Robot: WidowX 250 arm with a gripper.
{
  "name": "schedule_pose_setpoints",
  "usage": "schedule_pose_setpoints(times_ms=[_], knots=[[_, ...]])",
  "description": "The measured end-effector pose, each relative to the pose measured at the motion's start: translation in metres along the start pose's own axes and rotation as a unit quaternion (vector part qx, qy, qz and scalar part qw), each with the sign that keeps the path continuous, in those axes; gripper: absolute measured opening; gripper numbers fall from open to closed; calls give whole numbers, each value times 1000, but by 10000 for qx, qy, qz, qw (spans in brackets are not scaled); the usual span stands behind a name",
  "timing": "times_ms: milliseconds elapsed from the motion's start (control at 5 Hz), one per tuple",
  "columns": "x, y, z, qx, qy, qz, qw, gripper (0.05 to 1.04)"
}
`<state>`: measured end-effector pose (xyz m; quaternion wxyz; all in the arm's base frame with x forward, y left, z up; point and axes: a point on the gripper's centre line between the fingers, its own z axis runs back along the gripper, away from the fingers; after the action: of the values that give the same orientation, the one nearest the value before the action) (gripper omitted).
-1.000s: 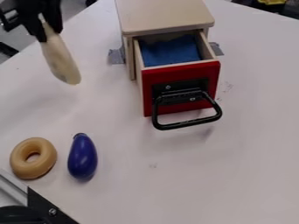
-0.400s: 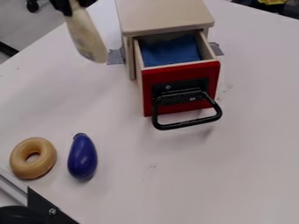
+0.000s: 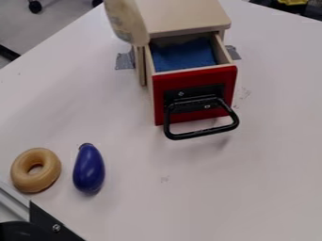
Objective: Put the white bottle in the drawer
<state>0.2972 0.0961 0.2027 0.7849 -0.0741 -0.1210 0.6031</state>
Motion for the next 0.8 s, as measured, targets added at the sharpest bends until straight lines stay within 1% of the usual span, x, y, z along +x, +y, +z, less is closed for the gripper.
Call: schedule_pose_setpoints(times_ms=[200, 400, 600, 800], knots=[[-11, -10, -5, 31, 142, -152, 9998, 327], [-21, -16, -12, -51, 177, -331, 9993, 327], [-28, -13, -26, -33, 207, -603, 9980, 327], [-30, -8, -32, 6, 190, -675, 9975, 327]])
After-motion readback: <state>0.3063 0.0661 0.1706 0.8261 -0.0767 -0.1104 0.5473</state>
